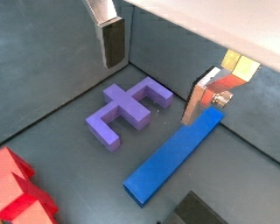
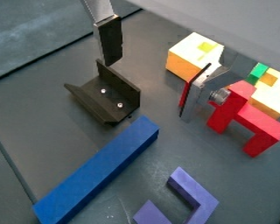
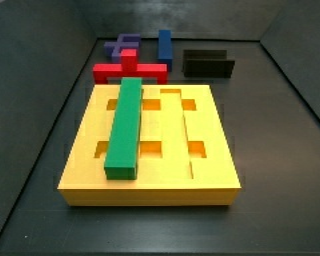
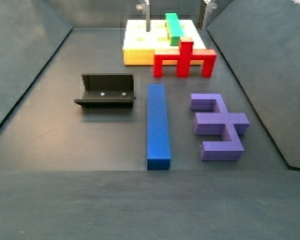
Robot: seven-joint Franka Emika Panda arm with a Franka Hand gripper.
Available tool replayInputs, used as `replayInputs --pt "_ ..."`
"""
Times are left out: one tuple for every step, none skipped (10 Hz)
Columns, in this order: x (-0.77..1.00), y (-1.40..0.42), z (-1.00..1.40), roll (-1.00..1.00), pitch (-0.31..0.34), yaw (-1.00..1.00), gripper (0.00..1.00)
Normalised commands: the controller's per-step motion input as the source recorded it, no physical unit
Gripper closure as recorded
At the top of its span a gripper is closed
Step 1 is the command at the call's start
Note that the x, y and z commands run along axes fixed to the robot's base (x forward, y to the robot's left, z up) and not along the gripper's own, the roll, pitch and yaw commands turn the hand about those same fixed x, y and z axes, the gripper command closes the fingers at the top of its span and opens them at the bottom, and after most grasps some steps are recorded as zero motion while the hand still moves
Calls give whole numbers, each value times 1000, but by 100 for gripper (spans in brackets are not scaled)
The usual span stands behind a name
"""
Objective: Pick up the blue object. Move up. Move to above the board. Insert the blue object.
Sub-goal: Pick up the blue object.
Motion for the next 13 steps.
replayInputs --pt "0 54 -366 29 -26 0 0" --pt "14 54 -609 131 -57 0 0" --pt "140 166 -800 237 -50 0 0" --pt "269 294 -754 290 0 -66 0" --pt "323 434 -823 277 0 -209 0" --pt "263 446 -814 279 0 -174 0" --pt "386 274 -660 167 17 -106 0" --pt "414 203 -603 114 9 -80 0" --pt "371 91 -634 106 0 -54 0" --pt "169 0 -494 59 -29 -123 0" --pt "0 49 -426 81 -34 -163 0" --pt "-74 160 -349 93 -9 -197 0" --pt "-151 171 -274 79 0 -171 0"
